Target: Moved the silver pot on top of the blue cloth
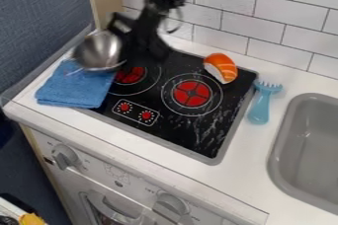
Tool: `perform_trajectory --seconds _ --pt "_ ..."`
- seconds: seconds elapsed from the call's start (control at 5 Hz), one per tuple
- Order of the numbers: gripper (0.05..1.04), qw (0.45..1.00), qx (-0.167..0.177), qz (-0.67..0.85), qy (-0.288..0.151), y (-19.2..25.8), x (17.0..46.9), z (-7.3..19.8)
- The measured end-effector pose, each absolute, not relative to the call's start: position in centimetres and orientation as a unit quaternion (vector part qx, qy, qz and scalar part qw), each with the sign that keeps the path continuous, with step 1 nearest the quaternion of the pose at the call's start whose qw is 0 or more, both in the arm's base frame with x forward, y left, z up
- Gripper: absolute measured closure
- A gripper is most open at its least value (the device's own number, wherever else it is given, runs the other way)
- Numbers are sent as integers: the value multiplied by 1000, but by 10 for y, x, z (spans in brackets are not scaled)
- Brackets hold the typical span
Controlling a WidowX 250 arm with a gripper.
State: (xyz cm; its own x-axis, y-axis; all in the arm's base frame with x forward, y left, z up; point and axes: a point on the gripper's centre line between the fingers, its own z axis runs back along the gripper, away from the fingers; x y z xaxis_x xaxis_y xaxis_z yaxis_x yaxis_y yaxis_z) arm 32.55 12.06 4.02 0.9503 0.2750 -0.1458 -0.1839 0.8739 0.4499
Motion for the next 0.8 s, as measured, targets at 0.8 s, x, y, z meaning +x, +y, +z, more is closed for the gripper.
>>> perform_trajectory --seconds 0.8 --pt "1005 950 191 212 130 156 289 28"
